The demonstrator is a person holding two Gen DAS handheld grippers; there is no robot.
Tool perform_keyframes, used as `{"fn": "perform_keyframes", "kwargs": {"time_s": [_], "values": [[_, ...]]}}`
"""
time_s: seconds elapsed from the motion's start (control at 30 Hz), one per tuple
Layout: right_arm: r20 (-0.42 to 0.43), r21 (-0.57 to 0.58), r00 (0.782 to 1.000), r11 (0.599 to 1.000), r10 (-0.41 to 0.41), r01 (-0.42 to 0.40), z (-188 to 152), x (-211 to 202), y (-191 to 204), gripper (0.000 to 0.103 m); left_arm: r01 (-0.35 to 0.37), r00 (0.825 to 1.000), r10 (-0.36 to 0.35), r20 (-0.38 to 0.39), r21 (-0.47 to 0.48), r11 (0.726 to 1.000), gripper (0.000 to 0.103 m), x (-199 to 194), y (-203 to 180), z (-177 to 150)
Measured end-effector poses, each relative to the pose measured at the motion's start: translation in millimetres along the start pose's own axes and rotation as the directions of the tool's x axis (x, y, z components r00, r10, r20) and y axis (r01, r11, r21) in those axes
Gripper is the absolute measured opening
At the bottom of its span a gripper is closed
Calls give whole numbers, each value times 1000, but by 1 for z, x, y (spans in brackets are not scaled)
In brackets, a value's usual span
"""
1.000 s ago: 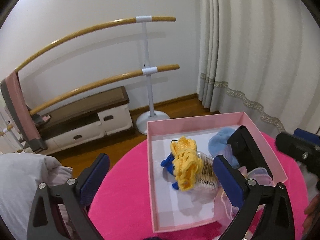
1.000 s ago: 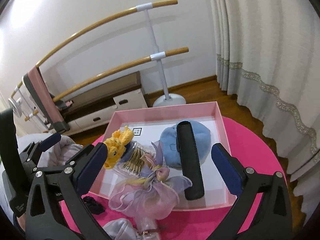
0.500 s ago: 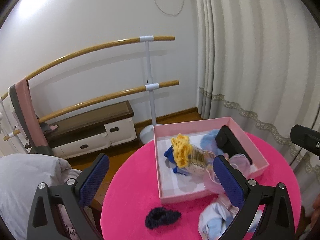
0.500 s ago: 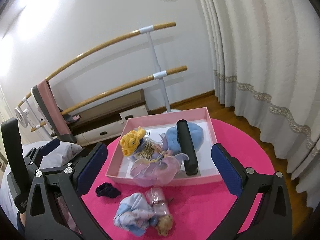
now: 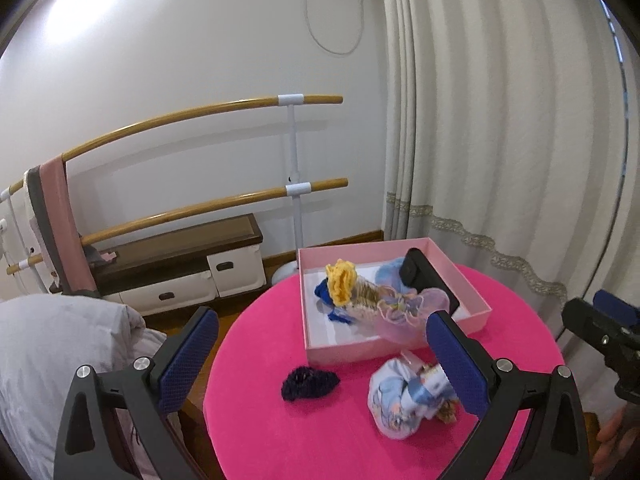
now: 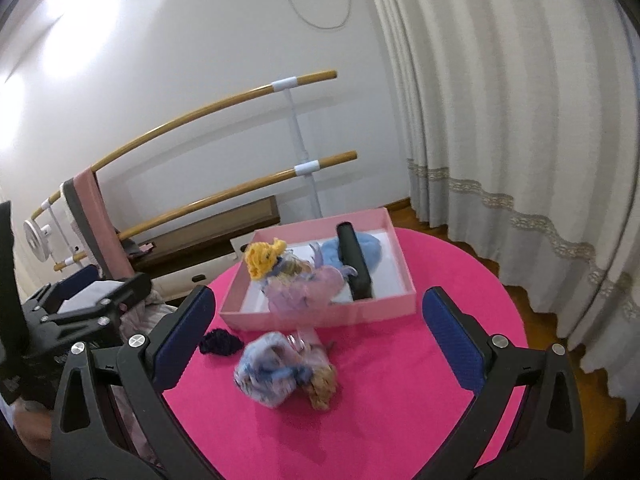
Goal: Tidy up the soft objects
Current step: 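Withdraw both tools and move toward the sock bundle and tan scrunchie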
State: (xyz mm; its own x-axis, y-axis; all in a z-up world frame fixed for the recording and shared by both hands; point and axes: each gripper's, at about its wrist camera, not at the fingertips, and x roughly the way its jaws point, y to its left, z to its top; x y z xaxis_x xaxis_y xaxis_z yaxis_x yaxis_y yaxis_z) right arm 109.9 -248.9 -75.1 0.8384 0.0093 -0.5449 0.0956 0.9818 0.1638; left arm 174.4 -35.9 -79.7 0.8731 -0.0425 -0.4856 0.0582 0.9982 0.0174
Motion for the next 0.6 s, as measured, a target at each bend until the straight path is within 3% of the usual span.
{"fn": "perform_keyframes", "kwargs": {"time_s": [0.2,0.6], "values": [[-10,15,1000,999,-29,29,-24,-18,-8,103,-14,1000,13,-25,-17,1000,103,-20,5,-15],[-15,-9,999,999,-32,32,-40,-31,-4,103,-38,998,37,-58,-17,999,103,-53,5,-33]]}}
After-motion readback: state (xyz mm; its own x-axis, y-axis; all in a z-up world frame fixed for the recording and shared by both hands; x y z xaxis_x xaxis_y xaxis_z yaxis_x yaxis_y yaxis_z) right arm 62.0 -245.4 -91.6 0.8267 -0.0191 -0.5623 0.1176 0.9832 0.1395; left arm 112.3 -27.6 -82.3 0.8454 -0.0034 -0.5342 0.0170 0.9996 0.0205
